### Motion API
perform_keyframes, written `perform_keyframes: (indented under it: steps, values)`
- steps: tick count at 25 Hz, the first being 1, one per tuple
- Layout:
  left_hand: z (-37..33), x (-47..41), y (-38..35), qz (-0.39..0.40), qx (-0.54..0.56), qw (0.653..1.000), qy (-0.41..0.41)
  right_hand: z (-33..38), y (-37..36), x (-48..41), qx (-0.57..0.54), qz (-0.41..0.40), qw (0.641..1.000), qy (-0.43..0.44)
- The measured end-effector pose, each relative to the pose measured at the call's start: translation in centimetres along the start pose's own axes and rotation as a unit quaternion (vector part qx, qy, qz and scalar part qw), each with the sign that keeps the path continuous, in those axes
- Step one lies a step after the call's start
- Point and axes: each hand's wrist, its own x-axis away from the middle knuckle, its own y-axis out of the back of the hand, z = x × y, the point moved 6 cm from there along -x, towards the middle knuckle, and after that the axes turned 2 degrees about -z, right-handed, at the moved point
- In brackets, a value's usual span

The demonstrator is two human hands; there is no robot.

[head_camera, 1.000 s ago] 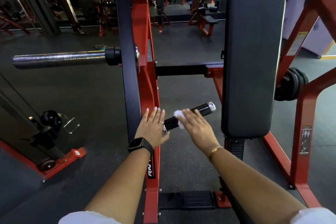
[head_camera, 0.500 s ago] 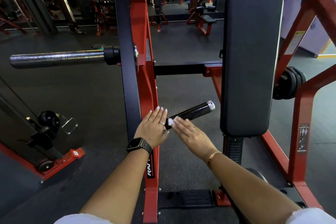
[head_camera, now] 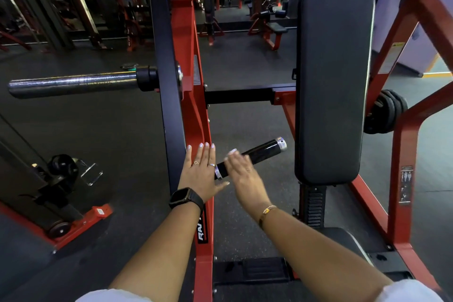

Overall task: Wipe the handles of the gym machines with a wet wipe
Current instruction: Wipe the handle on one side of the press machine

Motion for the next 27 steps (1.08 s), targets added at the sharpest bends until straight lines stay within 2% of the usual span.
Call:
perform_keyframes:
  steps: [3,5,9,13,15,17,19,22,24,25,27]
  values:
    - [0.1,-0.1,0.1,0.006,-0.002,1.000,0.010,2.7,-0.7,-0.4,-0.035,0.044,0.997,0.044]
    - [0.1,-0.2,0.2,0.013,-0.003,1.000,0.013,1.0,-0.4,-0.7,0.022,0.037,0.997,0.065]
    - [-0.1,-0.3,0.1,0.022,-0.012,1.000,0.011,-2.7,0.7,-1.9,0.060,0.024,0.997,-0.044]
    - [-0.3,-0.2,0.3,0.011,-0.010,1.000,0.001,2.3,-0.4,-0.6,0.002,0.037,0.997,0.064]
    - [-0.5,-0.2,0.4,0.012,-0.004,1.000,-0.012,1.2,-0.1,0.2,0.005,0.041,0.993,0.110]
    - [-0.5,-0.1,0.4,0.010,-0.001,1.000,-0.021,-1.7,0.5,0.3,0.040,0.024,0.992,0.122]
    - [-0.5,-0.1,0.3,0.010,-0.001,1.000,-0.022,-4.9,1.9,0.0,0.049,-0.012,0.996,0.074]
    - [-0.5,-0.3,0.2,0.021,0.002,1.000,-0.019,-9.3,3.0,-0.5,0.060,-0.046,0.995,-0.062]
    - [-0.6,-0.3,0.1,0.025,0.004,0.999,-0.021,-9.9,3.3,-0.6,0.042,-0.054,0.988,-0.138]
    - [-0.6,-0.3,0.1,0.025,0.004,0.999,-0.021,-9.1,3.1,-0.7,0.026,-0.058,0.988,-0.140]
    - [-0.5,-0.2,0.2,0.019,0.003,1.000,-0.021,-5.5,2.2,-0.4,-0.003,-0.049,0.996,-0.075]
